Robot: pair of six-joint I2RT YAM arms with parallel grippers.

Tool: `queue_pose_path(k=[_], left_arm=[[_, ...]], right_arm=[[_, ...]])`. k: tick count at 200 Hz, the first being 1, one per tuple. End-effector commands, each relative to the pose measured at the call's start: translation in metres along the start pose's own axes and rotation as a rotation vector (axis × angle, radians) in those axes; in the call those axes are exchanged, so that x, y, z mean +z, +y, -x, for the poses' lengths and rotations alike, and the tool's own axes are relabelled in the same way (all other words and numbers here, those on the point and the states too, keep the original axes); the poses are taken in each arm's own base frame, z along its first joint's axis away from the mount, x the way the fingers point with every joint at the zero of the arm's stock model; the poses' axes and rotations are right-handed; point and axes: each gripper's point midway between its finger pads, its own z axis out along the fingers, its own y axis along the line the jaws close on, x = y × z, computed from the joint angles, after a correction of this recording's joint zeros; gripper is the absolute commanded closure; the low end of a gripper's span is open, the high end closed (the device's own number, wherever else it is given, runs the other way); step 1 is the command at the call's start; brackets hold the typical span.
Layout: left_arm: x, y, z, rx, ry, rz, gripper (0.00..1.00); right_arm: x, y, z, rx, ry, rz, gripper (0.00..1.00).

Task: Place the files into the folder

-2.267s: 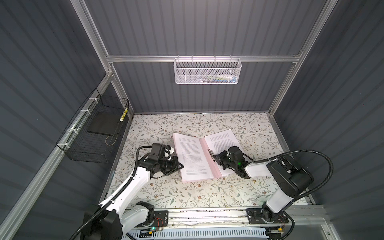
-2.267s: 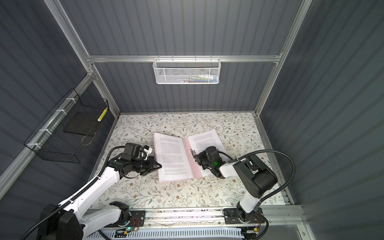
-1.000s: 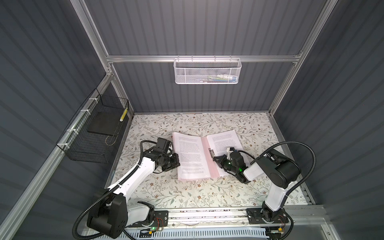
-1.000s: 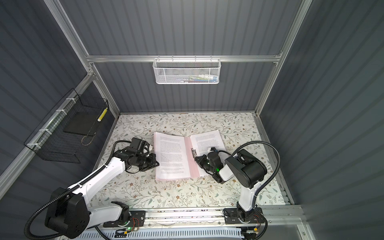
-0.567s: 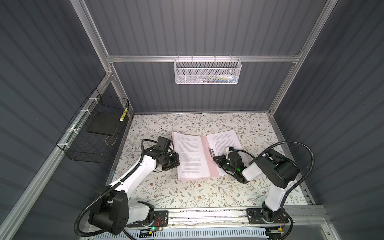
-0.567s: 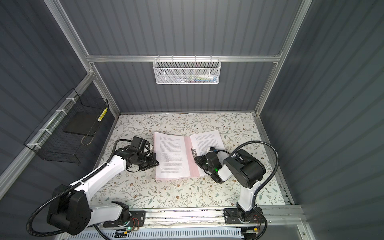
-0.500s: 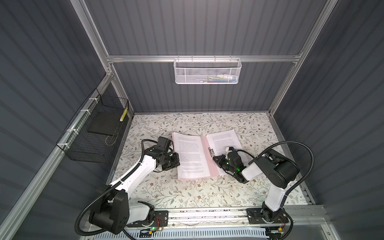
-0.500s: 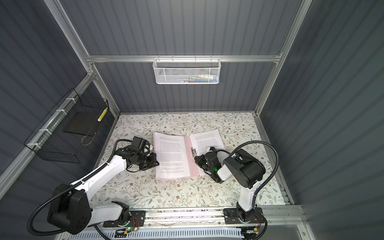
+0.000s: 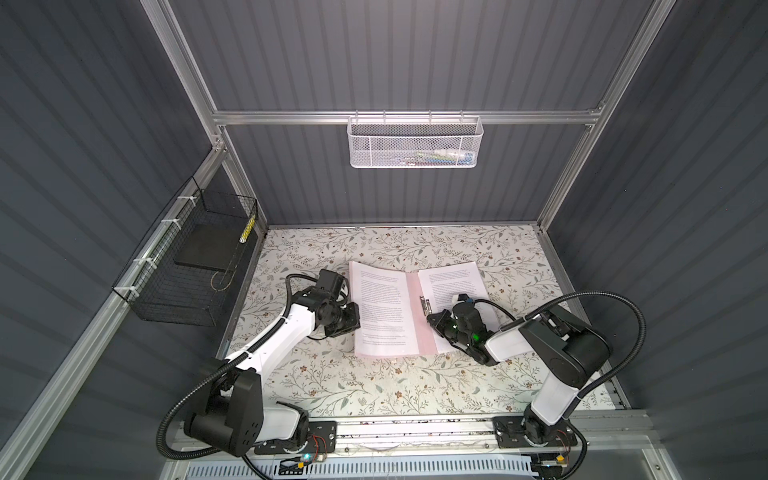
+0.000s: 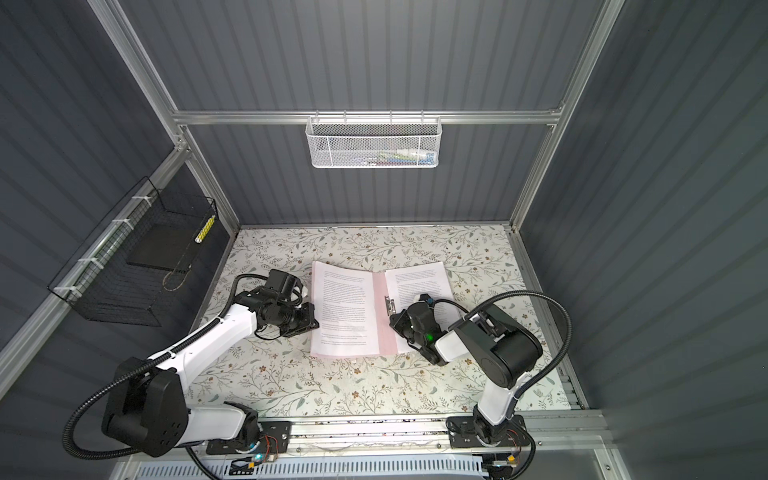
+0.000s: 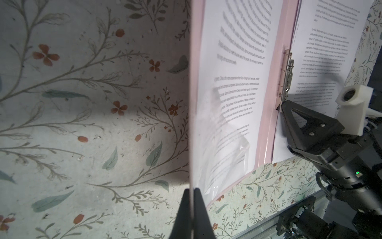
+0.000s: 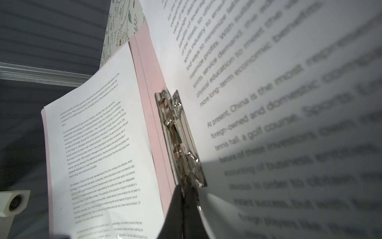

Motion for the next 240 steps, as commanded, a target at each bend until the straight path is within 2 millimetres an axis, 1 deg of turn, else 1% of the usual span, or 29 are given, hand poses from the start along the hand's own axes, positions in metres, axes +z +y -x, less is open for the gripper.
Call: queue_pose_path(k=[1,9,25,51,66,84,97,105,112,119,128,140,155,168,187,203,221,233,240], left_arm=[[-0.005,0.0,0.007,0.025,-0.014,0.026,1.0],[-0.006,-0.001,0.008,0.033,-0.014,0.023,1.0],[-0.011,-0.004,0.011,0.056,-0.02,0.028,1.0],[-0.02,-0.006,0.015,0.089,-0.03,0.043,1.0],[-0.023,-0.006,0.017,0.102,-0.033,0.055,1.0],[-0.026,-0.005,0.018,0.116,-0.035,0.069,1.0],[-0.028,-0.004,0.019,0.127,-0.037,0.078,1.0],[-0.03,-0.004,0.02,0.134,-0.039,0.083,1.0],[-0.032,-0.005,0.02,0.14,-0.042,0.085,1.0],[-0.034,-0.006,0.021,0.145,-0.044,0.083,1.0],[-0.037,-0.008,0.023,0.151,-0.05,0.083,1.0],[-0.039,-0.01,0.024,0.162,-0.053,0.08,1.0],[-0.041,-0.012,0.027,0.183,-0.051,0.079,1.0],[-0.043,-0.015,0.028,0.203,-0.044,0.078,1.0],[-0.048,-0.018,0.032,0.227,-0.045,0.083,1.0],[-0.053,-0.028,0.037,0.248,-0.054,0.052,0.91],[-0.058,-0.043,0.041,0.263,-0.054,-0.005,0.78],[-0.057,-0.055,0.042,0.272,-0.047,-0.062,0.66],[-0.056,-0.066,0.039,0.274,-0.025,-0.129,0.57]], right_arm=[[-0.01,-0.066,-0.041,-0.013,0.152,-0.255,0.94],[-0.01,-0.065,-0.04,-0.017,0.152,-0.257,0.87],[-0.01,-0.06,-0.038,-0.025,0.153,-0.243,0.77],[-0.017,-0.047,-0.033,-0.047,0.139,-0.218,0.61],[-0.023,-0.032,-0.027,-0.065,0.129,-0.184,0.55],[-0.033,-0.007,-0.02,-0.106,0.122,-0.137,0.5],[-0.044,0.013,-0.009,-0.156,0.103,-0.123,0.44],[-0.053,0.021,0.0,-0.194,0.083,-0.138,0.4],[-0.062,0.022,0.009,-0.228,0.067,-0.175,0.36],[-0.07,0.021,0.018,-0.265,0.051,-0.217,0.31],[-0.081,0.014,0.032,-0.315,0.029,-0.271,0.24],[-0.094,-0.007,0.05,-0.328,0.015,-0.351,0.2],[-0.105,-0.029,0.068,-0.281,0.026,-0.363,0.15],[-0.113,-0.048,0.081,-0.258,0.026,-0.401,0.12],[-0.116,-0.068,0.089,-0.255,0.037,-0.447,0.06],[-0.111,-0.081,0.091,-0.242,0.061,-0.461,0.04],[-0.101,-0.085,0.092,-0.216,0.082,-0.423,0.02],[-0.092,-0.081,0.092,-0.195,0.105,-0.384,0.01],[-0.087,-0.079,0.091,-0.184,0.116,-0.364,0.01]])
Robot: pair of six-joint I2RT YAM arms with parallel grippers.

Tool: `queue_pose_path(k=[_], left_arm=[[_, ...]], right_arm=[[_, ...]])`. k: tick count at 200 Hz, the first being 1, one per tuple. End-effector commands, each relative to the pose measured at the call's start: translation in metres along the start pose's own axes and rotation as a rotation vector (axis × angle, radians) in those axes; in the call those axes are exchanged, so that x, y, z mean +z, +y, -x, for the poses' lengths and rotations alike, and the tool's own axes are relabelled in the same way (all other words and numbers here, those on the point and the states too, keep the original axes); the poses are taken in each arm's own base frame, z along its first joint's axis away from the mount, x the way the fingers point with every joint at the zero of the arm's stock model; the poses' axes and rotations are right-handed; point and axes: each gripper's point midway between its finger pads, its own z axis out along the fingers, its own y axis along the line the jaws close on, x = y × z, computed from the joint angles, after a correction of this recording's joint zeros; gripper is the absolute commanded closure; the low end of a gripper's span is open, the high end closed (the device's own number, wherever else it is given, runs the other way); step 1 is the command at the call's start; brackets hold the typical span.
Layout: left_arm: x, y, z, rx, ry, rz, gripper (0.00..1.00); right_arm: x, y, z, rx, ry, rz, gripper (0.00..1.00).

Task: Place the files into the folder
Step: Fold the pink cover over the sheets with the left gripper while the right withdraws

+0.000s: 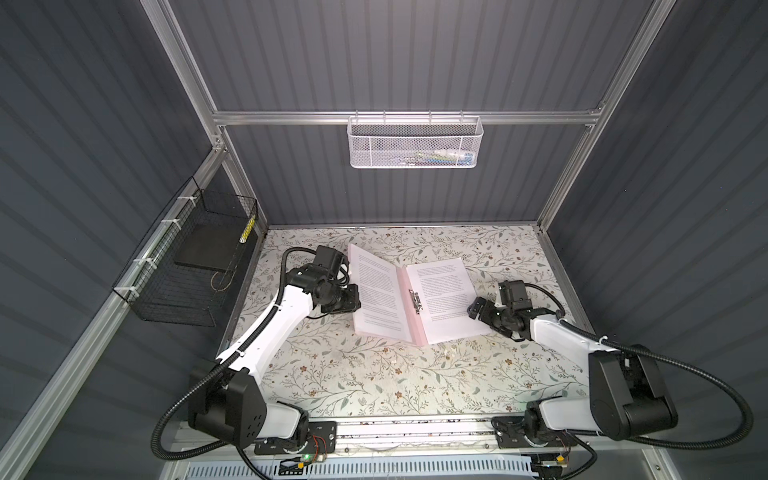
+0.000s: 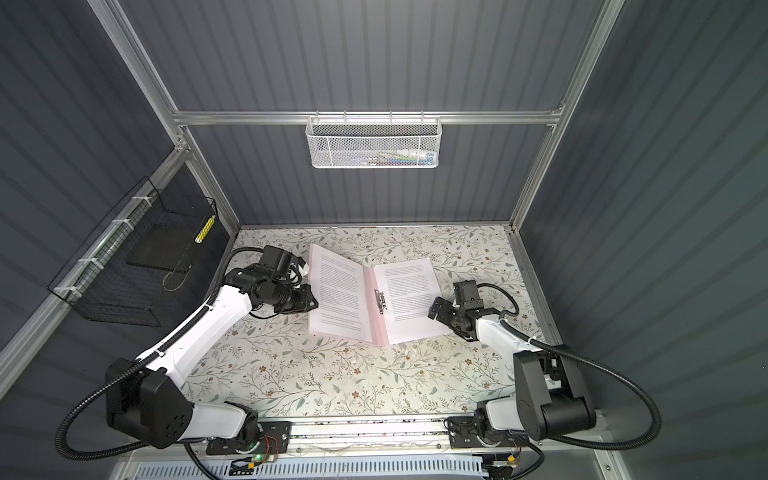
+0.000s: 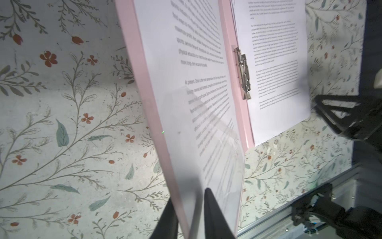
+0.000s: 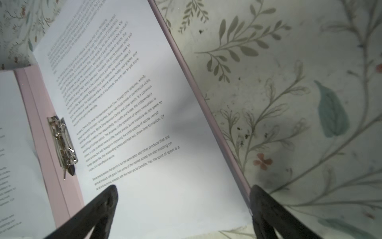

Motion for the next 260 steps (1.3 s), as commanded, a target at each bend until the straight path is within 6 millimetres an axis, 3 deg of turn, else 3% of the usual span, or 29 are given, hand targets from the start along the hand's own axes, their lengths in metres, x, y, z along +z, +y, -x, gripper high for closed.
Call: queue_pose_path(k=[1,26,60,87,116,156,171,182,195,211,225,246,260], left_arm=[[-0.003,-0.027,0.004,0.026,0.023,-0.143,0.55],[-0.003,-0.054,0.014,0.024,0.025,-0.292,0.24],[-0.014,-0.078,0.035,0.038,-0.03,-0.402,0.01],[-0.023,-0.103,0.049,0.081,-0.06,-0.45,0.0],[-0.014,-0.141,0.061,0.149,-0.066,-0.481,0.0],[0.038,-0.2,0.056,0.239,0.004,-0.488,0.0],[0.065,-0.212,0.051,0.242,0.038,-0.495,0.0],[0.086,-0.218,0.046,0.246,0.066,-0.485,0.0],[0.109,-0.224,0.038,0.261,0.092,-0.471,0.0],[0.14,-0.219,0.03,0.257,0.129,-0.442,0.0],[0.168,-0.21,0.021,0.242,0.166,-0.42,0.0],[0.206,-0.189,0.005,0.226,0.222,-0.364,0.0],[0.214,-0.181,-0.003,0.224,0.249,-0.347,0.0]], right_arm=[[0.01,0.014,-0.004,-0.014,0.059,0.091,0.01],[0.019,0.025,-0.002,0.015,0.083,0.165,0.01],[0.022,0.033,-0.006,0.022,0.12,0.216,0.01],[0.021,0.037,-0.011,0.025,0.126,0.245,0.01],[0.021,0.047,-0.023,0.037,0.146,0.288,0.01],[0.009,0.059,-0.02,0.105,0.147,0.36,0.01],[-0.009,0.033,-0.002,0.226,0.059,0.299,0.01],[-0.031,0.009,0.014,0.314,-0.035,0.263,0.01],[-0.062,-0.004,0.032,0.349,-0.144,0.257,0.01],[-0.098,-0.011,0.047,0.322,-0.228,0.206,0.01],[-0.116,-0.01,0.053,0.292,-0.252,0.195,0.01],[-0.129,0.002,0.055,0.247,-0.253,0.24,0.01],[-0.134,0.006,0.055,0.237,-0.258,0.257,0.01]])
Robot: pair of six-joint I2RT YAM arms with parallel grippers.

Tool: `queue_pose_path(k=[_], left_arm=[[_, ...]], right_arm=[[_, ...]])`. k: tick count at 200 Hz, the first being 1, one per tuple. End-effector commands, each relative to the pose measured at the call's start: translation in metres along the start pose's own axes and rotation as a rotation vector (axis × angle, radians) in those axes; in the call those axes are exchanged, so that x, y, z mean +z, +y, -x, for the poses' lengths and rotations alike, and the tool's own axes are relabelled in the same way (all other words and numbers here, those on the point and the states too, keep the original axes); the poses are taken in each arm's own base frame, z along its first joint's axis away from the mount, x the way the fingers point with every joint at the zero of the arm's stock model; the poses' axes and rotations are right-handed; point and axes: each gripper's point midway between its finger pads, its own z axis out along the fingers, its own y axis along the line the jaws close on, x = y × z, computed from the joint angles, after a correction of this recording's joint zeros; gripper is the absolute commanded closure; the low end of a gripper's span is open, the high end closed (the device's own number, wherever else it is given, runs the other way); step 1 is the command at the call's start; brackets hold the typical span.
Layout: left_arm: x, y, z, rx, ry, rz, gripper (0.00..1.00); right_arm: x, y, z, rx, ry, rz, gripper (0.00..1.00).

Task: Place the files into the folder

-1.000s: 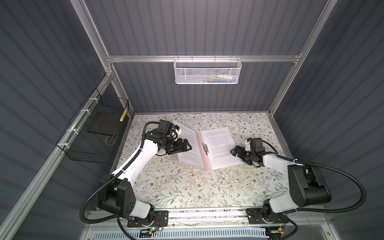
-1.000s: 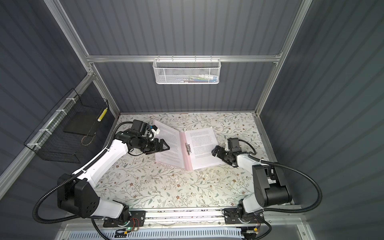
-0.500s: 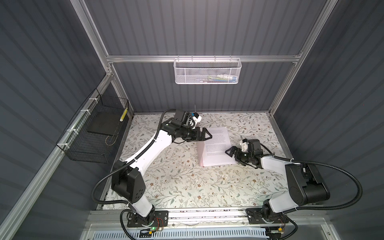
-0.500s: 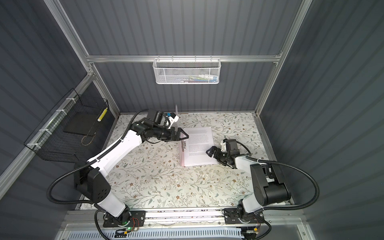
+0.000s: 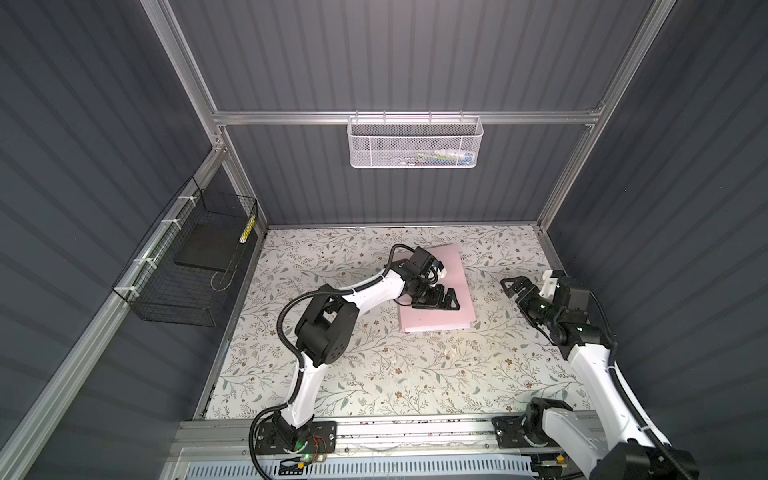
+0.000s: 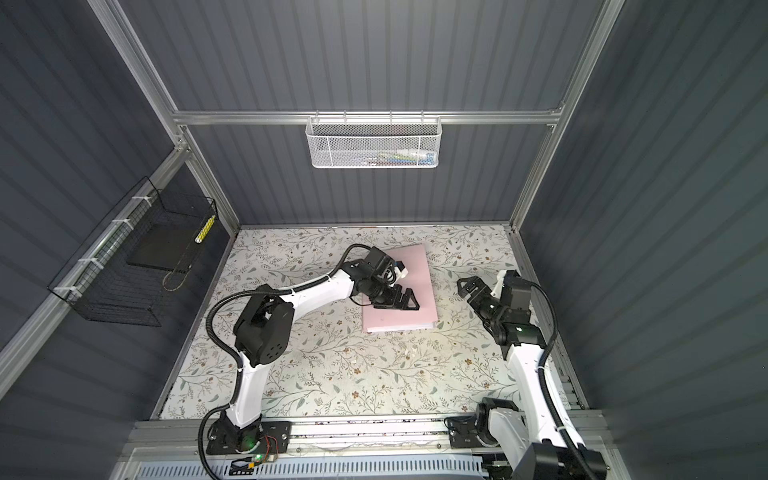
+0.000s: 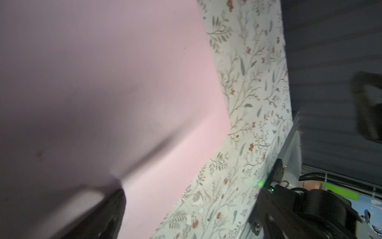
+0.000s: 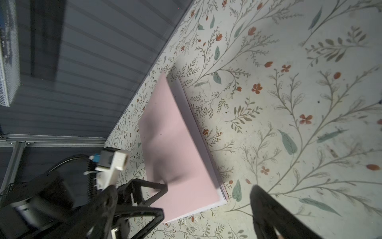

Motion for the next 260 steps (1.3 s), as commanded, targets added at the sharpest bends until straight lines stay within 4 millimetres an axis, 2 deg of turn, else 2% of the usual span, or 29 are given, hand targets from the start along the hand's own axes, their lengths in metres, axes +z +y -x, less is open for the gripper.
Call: queue_pose_path(k=[1,24,58,91,112,132,148,161,166,177,185,194,202,209,219,230,251,260], left_arm=[[0.01,0.016,-0.005,-0.011,0.013,0.032,0.0],[0.002,0.012,-0.005,-0.005,-0.015,0.023,0.0],[0.002,0.012,-0.01,-0.007,0.006,0.024,0.0],[-0.02,-0.023,0.003,0.015,-0.057,-0.084,0.0],[-0.051,-0.048,0.018,0.052,-0.148,-0.128,0.0],[-0.097,-0.074,0.034,0.101,-0.272,-0.147,0.0],[-0.136,-0.072,0.045,0.099,-0.391,-0.105,0.0],[-0.173,-0.052,0.053,0.061,-0.513,-0.025,0.0],[-0.18,-0.028,0.049,0.013,-0.546,0.044,0.0],[-0.217,0.022,0.046,-0.1,-0.67,0.215,0.0],[-0.243,0.062,0.034,-0.182,-0.749,0.362,0.0],[-0.275,0.105,0.017,-0.252,-0.847,0.552,0.0],[-0.298,0.133,-0.002,-0.259,-0.927,0.722,0.0],[-0.316,0.15,-0.016,-0.236,-1.0,0.862,0.0],[-0.333,0.175,-0.039,-0.248,-1.054,1.022,0.0],[-0.344,0.193,-0.056,-0.251,-1.061,1.141,0.0],[-0.352,0.223,-0.081,-0.26,-1.034,1.338,0.0],[-0.352,0.238,-0.088,-0.258,-1.025,1.386,0.0]], right_arm=[[-0.006,-0.012,-0.019,-0.002,0.079,-0.049,0.01],[-0.009,-0.007,-0.019,-0.004,0.057,-0.013,0.01],[-0.012,-0.001,-0.018,-0.017,0.04,0.022,0.01],[-0.018,0.013,-0.012,-0.057,0.033,0.057,0.01],[-0.022,0.02,-0.007,-0.068,0.015,0.069,0.01],[-0.027,0.019,0.002,-0.077,-0.023,0.037,0.01],[-0.034,0.014,0.012,-0.099,-0.078,-0.018,0.01],[-0.039,0.008,0.027,-0.133,-0.151,-0.079,0.01],[-0.041,0.006,0.033,-0.155,-0.187,-0.097,0.01],[-0.047,-0.004,0.052,-0.209,-0.288,-0.179,0.01],[-0.049,-0.016,0.064,-0.228,-0.355,-0.248,0.01],[-0.044,-0.015,0.072,-0.347,-0.405,-0.24,0.01],[-0.039,-0.015,0.074,-0.435,-0.445,-0.219,0.01],[-0.036,-0.023,0.074,-0.45,-0.479,-0.23,0.01],[-0.032,-0.032,0.074,-0.462,-0.529,-0.228,0.01],[-0.026,-0.044,0.069,-0.49,-0.549,-0.24,0.01],[-0.018,-0.069,0.063,-0.515,-0.589,-0.295,0.01],[-0.013,-0.072,0.063,-0.519,-0.622,-0.277,0.01]])
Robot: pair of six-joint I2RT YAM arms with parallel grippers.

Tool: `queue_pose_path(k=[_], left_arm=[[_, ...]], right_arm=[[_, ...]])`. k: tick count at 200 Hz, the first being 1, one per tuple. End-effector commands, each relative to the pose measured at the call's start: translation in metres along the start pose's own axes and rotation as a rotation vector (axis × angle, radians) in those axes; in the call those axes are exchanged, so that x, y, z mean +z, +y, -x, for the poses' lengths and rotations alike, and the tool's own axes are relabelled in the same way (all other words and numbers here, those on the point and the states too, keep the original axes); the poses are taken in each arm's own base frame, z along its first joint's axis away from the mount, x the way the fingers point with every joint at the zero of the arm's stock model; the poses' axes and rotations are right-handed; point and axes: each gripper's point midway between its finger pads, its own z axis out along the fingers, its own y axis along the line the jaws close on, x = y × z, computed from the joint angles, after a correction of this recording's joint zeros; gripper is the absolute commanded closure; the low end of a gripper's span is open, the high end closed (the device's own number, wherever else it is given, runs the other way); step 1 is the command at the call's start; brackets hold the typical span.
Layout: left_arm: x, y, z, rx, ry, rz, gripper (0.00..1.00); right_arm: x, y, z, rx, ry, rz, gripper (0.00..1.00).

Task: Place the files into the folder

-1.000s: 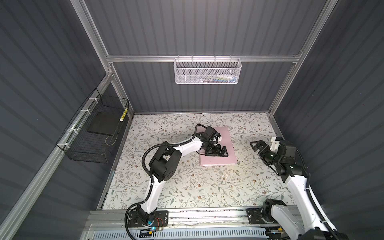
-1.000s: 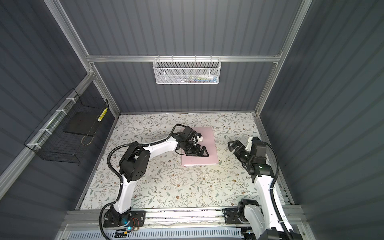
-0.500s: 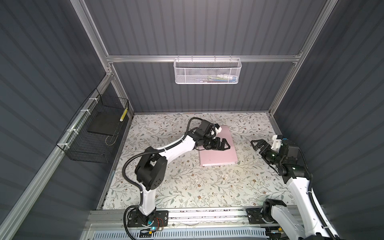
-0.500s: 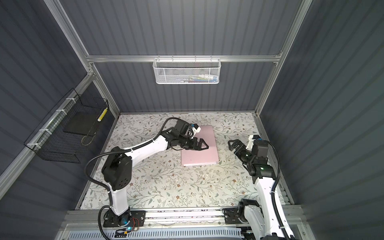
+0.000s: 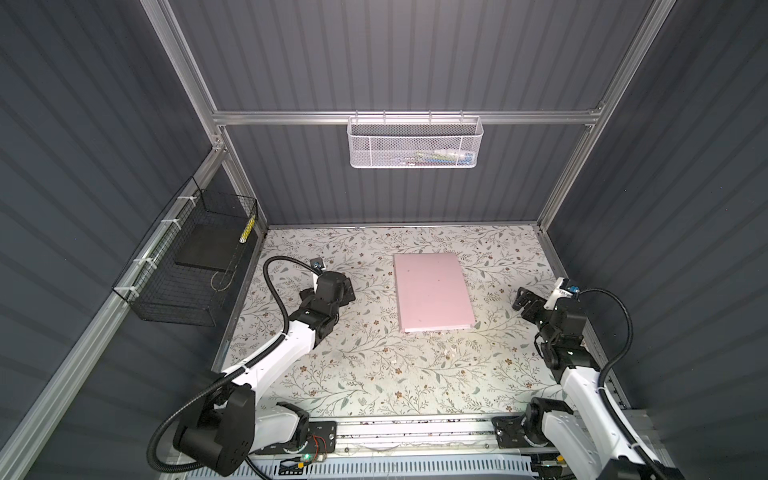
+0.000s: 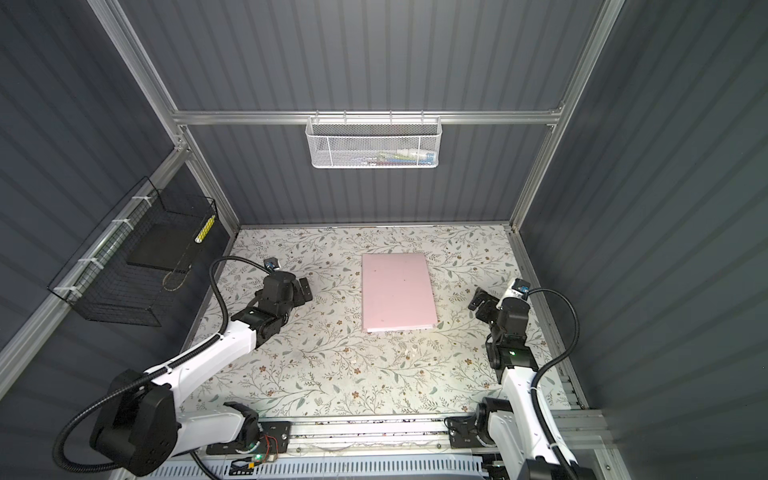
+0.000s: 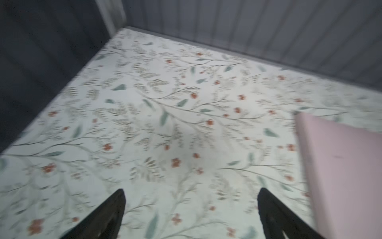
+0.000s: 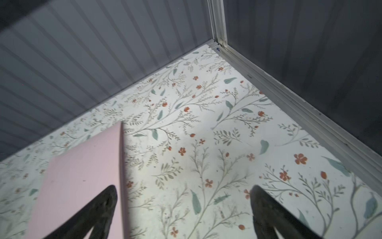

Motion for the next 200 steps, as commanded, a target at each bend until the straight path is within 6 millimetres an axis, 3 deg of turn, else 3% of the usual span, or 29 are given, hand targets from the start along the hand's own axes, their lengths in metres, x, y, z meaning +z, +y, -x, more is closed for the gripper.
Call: queue_pose_path(k=[1,31,46,62,74,87,98,109,120,131,143,200], left_arm=[[0.007,0.052,0.024,0.047,-0.183,0.28,0.0],[0.04,0.08,-0.004,0.012,-0.217,0.285,0.0],[0.053,0.078,-0.012,0.059,-0.223,0.25,0.0],[0.06,0.062,-0.01,0.124,-0.259,0.167,0.0],[0.067,0.068,-0.016,0.103,-0.28,0.181,0.0],[0.075,0.048,-0.018,0.158,-0.266,0.074,0.0],[0.084,0.052,-0.024,0.142,-0.216,0.054,0.0],[0.097,0.057,-0.023,0.124,-0.228,0.056,0.0],[0.099,0.06,-0.033,0.099,-0.14,0.036,0.0],[0.1,0.06,-0.025,0.101,-0.201,0.037,0.0],[0.101,0.061,-0.032,0.096,-0.15,0.035,0.0],[0.099,0.062,-0.028,0.097,-0.181,0.038,0.0]], right_arm=[[0.004,-0.005,0.033,-0.062,-0.232,-0.024,0.01],[0.028,-0.004,0.016,-0.083,-0.245,0.015,0.01],[0.032,0.009,0.016,-0.151,-0.273,0.082,0.01],[0.047,0.006,0.009,-0.149,-0.249,0.073,0.01],[0.055,0.022,0.002,-0.197,-0.265,0.173,0.01],[0.058,0.022,-0.005,-0.205,-0.21,0.173,0.01],[0.064,0.019,-0.003,-0.195,-0.177,0.142,0.01],[0.069,0.031,-0.003,-0.217,-0.182,0.197,0.01],[0.073,0.035,-0.008,-0.235,-0.114,0.212,0.01],[0.073,0.036,-0.005,-0.236,-0.132,0.217,0.01],[0.072,0.036,-0.006,-0.235,-0.148,0.225,0.01],[0.079,0.045,-0.011,-0.285,-0.097,0.227,0.01]])
